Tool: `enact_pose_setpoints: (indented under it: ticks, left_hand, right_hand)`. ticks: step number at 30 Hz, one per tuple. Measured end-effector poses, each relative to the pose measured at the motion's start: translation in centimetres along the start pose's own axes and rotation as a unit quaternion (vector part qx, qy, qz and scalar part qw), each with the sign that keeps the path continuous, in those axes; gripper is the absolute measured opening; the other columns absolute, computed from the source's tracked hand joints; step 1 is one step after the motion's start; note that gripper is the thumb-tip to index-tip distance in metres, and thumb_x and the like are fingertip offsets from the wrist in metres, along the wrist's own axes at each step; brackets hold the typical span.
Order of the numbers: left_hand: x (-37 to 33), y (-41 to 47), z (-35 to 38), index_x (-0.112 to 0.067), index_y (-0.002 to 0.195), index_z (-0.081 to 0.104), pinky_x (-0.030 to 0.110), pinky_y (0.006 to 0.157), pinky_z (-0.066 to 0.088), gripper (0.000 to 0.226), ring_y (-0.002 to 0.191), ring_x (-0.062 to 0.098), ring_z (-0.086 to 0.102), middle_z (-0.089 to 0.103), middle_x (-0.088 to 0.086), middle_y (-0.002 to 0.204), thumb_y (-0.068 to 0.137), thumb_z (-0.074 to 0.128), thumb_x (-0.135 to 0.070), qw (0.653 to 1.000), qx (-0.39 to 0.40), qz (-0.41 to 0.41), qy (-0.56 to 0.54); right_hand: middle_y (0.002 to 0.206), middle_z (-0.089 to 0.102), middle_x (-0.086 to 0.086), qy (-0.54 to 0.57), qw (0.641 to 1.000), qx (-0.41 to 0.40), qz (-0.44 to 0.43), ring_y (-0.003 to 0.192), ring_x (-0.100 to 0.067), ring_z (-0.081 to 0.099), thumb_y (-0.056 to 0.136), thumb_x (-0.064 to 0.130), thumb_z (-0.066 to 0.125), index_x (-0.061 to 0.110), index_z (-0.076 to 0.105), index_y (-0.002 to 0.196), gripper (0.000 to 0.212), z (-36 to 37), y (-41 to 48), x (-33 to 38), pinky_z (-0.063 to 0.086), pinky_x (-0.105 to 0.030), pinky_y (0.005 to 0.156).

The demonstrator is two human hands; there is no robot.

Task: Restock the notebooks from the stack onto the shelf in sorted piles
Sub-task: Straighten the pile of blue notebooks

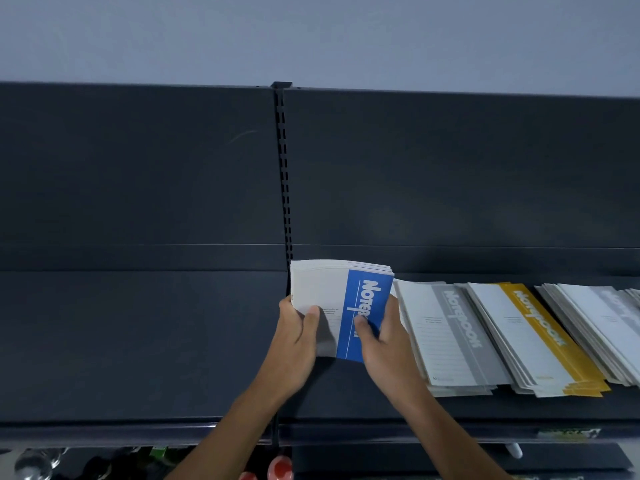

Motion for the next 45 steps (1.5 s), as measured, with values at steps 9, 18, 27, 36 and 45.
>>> enact_pose_setpoints:
  ticks: [9, 18, 27, 36, 45]
  left_hand:
    - [-1.7, 1.1, -3.8, -0.022, 0.116, 0.057, 0.021, 0.079, 0.039, 0.017, 0.090, 0.005, 0.053, 0.054, -0.009, 0.108, 0.102, 0.055, -0.032, 0.966, -0.115, 0.063, 0.223]
    - [3.4, 2.6, -3.9, -0.013, 0.093, 0.061, 0.026, 0.059, 0.046, 0.026, 0.074, 0.016, 0.063, 0.066, 0.000, 0.085, 0.096, 0.062, -0.039, 0.941, -0.056, -0.120, 0.313]
    - [3.9, 3.4, -2.2, -0.006, 0.110, 0.058, 0.032, 0.070, 0.047, 0.033, 0.097, 0.029, 0.063, 0.061, 0.010, 0.112, 0.100, 0.053, -0.037, 0.904, -0.008, -0.110, 0.413]
    - [0.8, 3.5, -1.8, -0.008, 0.124, 0.050, 0.032, 0.067, 0.042, 0.042, 0.107, 0.025, 0.056, 0.046, 0.008, 0.122, 0.101, 0.050, -0.043, 0.864, -0.026, -0.072, 0.498]
    - [-3.7, 3.4, 12.0, -0.013, 0.138, 0.040, 0.040, 0.095, 0.047, 0.062, 0.122, 0.029, 0.051, 0.049, 0.007, 0.135, 0.095, 0.052, -0.056, 0.955, 0.056, -0.066, 0.285]
  right_hand:
    - [0.107, 0.063, 0.006, -0.151, 0.987, -0.058, -0.022, 0.094, -0.012, 0.062, 0.098, 0.016, 0.058, 0.020, 0.055, 0.117, 0.020, -1.4, 2.2, 0.8, 0.050, -0.029, 0.073]
    - [0.074, 0.053, 0.012, -0.333, 0.943, -0.017, 0.025, 0.060, -0.003, 0.050, 0.093, 0.031, 0.069, 0.020, 0.046, 0.074, 0.031, 1.2, 5.3, -2.5, 0.028, -0.016, 0.045]
    - [0.076, 0.062, 0.002, -0.435, 0.900, 0.004, 0.016, 0.062, -0.014, 0.059, 0.089, 0.020, 0.068, 0.022, 0.040, 0.065, 0.037, 3.4, 6.0, -3.8, 0.051, -0.027, 0.052]
    - [0.105, 0.064, -0.005, -0.469, 0.882, -0.001, -0.045, 0.092, -0.021, 0.063, 0.097, 0.021, 0.062, 0.011, 0.061, 0.105, 0.013, 2.6, 5.1, -1.3, 0.039, -0.024, 0.067]
    - [0.116, 0.061, -0.003, -0.460, 0.877, -0.134, -0.036, 0.107, -0.020, 0.057, 0.098, 0.028, 0.053, 0.015, 0.060, 0.124, 0.030, -14.8, 4.8, -2.3, 0.048, -0.030, 0.072]
Point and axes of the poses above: each hand's wrist, its own y-axis towards the middle knuckle, its own z-axis out of the palm, x = y × z, the point moved 9 cm from there along y, towards the middle knuckle
